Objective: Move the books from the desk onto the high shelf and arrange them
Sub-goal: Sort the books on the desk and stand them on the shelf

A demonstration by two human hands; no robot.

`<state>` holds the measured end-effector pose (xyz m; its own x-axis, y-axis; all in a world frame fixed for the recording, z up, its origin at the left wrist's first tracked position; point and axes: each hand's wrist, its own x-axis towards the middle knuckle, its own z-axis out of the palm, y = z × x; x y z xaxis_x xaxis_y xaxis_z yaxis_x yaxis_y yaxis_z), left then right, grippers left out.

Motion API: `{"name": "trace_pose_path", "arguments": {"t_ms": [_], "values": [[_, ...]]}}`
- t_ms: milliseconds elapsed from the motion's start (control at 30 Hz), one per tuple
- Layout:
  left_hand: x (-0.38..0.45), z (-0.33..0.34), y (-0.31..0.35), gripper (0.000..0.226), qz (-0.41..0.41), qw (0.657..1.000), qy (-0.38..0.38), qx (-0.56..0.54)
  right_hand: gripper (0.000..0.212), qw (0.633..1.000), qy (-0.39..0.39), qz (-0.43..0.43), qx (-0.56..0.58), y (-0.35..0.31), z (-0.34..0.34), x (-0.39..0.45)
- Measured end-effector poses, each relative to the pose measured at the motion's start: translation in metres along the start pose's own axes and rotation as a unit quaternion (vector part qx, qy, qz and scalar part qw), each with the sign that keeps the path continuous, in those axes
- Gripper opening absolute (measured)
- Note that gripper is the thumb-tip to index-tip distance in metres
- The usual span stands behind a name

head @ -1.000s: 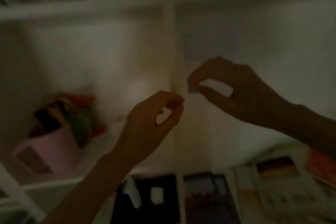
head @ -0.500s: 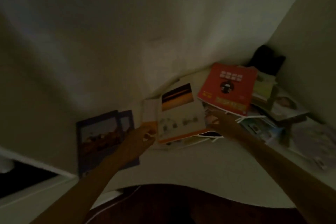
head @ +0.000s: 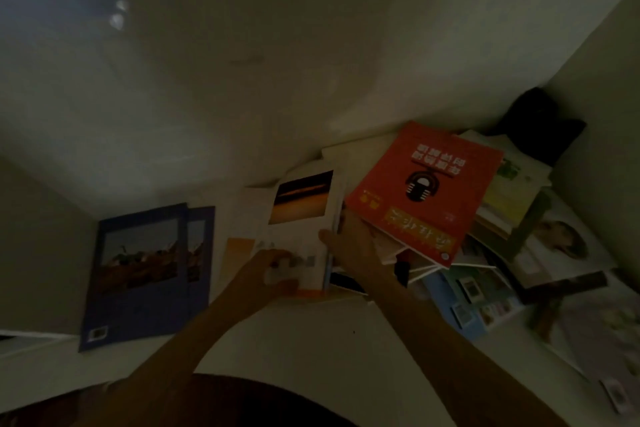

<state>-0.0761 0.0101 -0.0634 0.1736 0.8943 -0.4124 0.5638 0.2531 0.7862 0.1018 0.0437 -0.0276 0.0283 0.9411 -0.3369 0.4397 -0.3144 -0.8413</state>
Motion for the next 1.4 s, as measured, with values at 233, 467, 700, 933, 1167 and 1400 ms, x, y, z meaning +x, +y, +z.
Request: {"name": "trace_pose_path", "arguments": {"t_ms": [233,467,700,933,1167,1400], "values": [[0.007,-0.049,0.066,0.022,-0.115,0.923,0.058,-0.363,0.044,0.967,0.004,-0.189,-0.171,-0.039,0.049,-0.033],[-0.014,-0.077,0.047,0.022,-0.11,0.925,0.145,-0.335,0.038,0.971,-0.111,-0.168,-0.127,-0.047,0.043,-0.038],[0.02,-0.078,0.091,0.031,-0.069,0.928,0.042,-0.365,0.02,0.925,0.356,0.009,-0.132,0.032,-0.082,-0.02],[0.076,-0.005,0.153,0.036,-0.051,0.956,-0.073,-0.28,0.037,0.934,0.309,0.157,0.08,0.048,-0.144,-0.019],[0.105,0.017,0.149,0.05,0.029,0.988,-0.028,-0.147,0.025,0.931,0.301,0.198,0.068,0.048,-0.133,0.005],[0.099,-0.01,0.136,0.036,-0.01,0.977,-0.054,-0.207,0.018,0.943,0.316,0.078,-0.069,0.007,-0.198,-0.029]]}}
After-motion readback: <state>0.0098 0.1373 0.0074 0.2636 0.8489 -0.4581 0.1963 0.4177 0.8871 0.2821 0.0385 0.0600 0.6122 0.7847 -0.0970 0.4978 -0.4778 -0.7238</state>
